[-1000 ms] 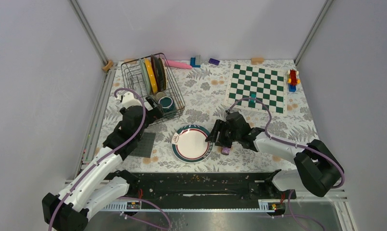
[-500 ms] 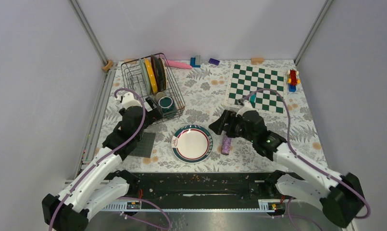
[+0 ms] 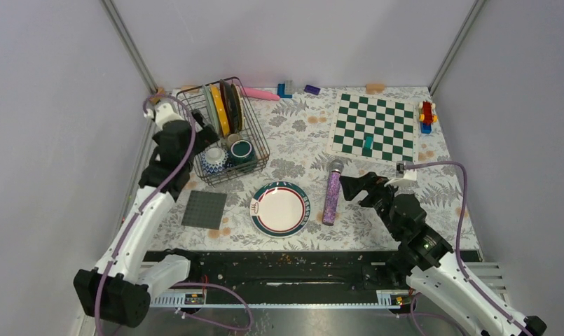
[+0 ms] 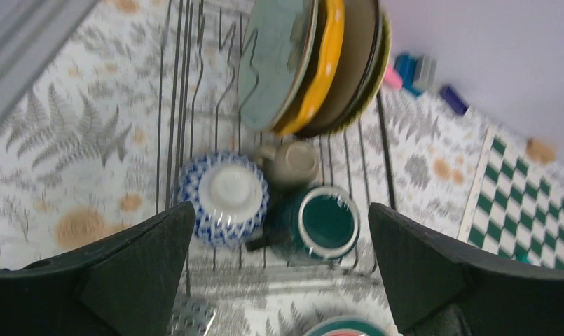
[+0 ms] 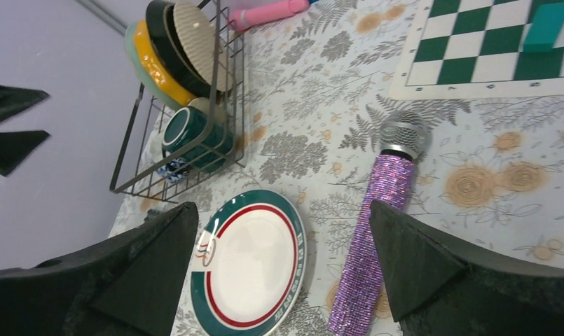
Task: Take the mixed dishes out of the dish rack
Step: Pick up the plate from the dish rack.
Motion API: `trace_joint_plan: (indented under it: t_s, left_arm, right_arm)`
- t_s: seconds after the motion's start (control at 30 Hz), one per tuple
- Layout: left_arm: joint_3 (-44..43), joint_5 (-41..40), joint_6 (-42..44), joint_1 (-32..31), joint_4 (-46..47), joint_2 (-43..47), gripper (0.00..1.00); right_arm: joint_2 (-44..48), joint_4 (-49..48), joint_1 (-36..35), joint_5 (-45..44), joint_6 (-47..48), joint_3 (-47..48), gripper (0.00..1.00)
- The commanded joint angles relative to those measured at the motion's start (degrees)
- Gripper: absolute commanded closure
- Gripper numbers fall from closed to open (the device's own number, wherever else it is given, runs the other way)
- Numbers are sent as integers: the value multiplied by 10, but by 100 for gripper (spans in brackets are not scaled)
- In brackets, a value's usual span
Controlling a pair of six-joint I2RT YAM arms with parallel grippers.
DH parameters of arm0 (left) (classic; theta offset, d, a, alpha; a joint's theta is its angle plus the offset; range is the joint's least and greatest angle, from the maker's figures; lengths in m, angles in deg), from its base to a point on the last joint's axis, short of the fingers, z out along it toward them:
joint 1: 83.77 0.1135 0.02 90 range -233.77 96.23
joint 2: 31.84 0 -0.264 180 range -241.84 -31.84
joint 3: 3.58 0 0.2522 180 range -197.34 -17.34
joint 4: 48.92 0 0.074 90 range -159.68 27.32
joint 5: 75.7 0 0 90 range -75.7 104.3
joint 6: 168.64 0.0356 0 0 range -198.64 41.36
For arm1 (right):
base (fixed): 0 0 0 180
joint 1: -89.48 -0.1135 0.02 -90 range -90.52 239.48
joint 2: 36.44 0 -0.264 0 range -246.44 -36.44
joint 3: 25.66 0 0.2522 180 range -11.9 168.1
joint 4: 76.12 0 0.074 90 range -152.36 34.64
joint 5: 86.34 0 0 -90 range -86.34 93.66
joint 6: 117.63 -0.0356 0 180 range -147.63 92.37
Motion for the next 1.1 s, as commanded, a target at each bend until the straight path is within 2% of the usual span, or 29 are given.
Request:
trace_joint_plan:
  t_s: [0.0, 0.17, 0.33, 0.43, 0.73, 0.93, 1.07]
  left_arm:
    - [-113, 118, 48, 81, 28, -66, 1]
    - [-230, 205, 90, 153, 12, -186, 1]
    - [-341, 262, 114, 174, -32, -304, 2]
    - [-389, 291, 125, 175, -39, -362, 7]
    - [-437, 284, 124, 180, -26, -437, 27]
    - [-459, 287, 123, 187, -31, -471, 45]
    - [-472, 303, 124, 189, -33, -491, 45]
  right_arm:
    - [20, 25, -3, -63, 18, 3, 0]
    - [6, 40, -4, -58, 18, 12, 1]
    - [-16, 51, -4, -53, 21, 24, 0]
    - [-24, 52, -4, -49, 23, 26, 0]
    - [-21, 53, -4, -51, 23, 23, 1]
    - [-19, 54, -4, -59, 24, 22, 0]
    - [-24, 53, -3, -62, 25, 22, 1]
